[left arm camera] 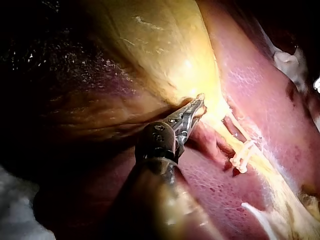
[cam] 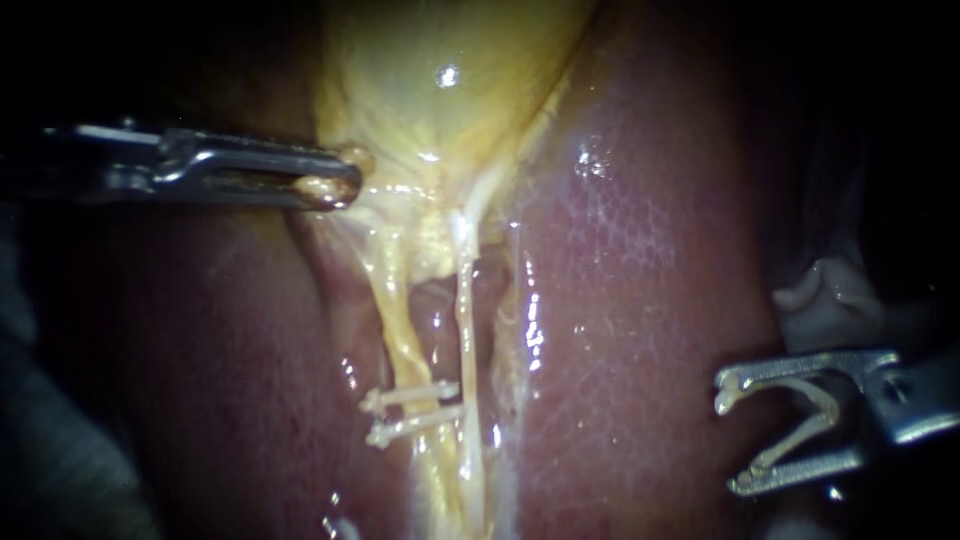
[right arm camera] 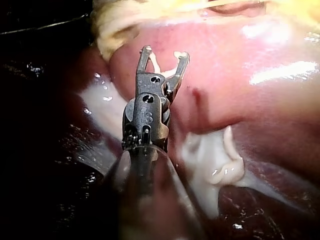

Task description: Clipping third clip left tube

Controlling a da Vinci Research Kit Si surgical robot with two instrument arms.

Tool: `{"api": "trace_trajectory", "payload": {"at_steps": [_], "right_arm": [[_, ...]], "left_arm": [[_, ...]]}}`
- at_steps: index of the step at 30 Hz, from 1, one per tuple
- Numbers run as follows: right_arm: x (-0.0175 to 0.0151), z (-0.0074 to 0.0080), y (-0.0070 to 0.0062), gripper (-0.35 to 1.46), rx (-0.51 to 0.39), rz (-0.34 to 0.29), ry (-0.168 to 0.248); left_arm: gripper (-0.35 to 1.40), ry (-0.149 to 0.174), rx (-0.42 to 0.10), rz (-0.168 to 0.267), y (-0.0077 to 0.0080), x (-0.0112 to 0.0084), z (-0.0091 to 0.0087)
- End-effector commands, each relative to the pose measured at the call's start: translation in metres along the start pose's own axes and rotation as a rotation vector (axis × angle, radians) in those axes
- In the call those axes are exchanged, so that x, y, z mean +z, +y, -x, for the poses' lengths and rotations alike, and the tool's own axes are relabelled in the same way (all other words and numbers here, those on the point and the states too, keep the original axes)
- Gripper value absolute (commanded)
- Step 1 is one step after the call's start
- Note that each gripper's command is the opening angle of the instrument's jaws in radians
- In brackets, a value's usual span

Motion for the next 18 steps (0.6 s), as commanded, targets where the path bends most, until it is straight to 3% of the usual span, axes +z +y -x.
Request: {"api": "trace_trajectory", "payload": {"at_steps": [1,10,18], "right_arm": [[0.0,0.0,0.0,0.5,0.0,0.0,0.0],[0.0008,-0.0005,0.0002,0.5,0.003,0.005,0.0],[0.0042,-0.0027,0.0013,0.5,0.016,0.024,-0.001]], "left_arm": [[-0.35,0.003,-0.003,-0.007,-0.0001,-0.0004,-0.0001],[-0.35,0.007,-0.005,-0.01,0.0001,-0.0006,-0.0001],[-0.35,0.008,-0.005,-0.011,0.0001,-0.0005,0.0]]}}
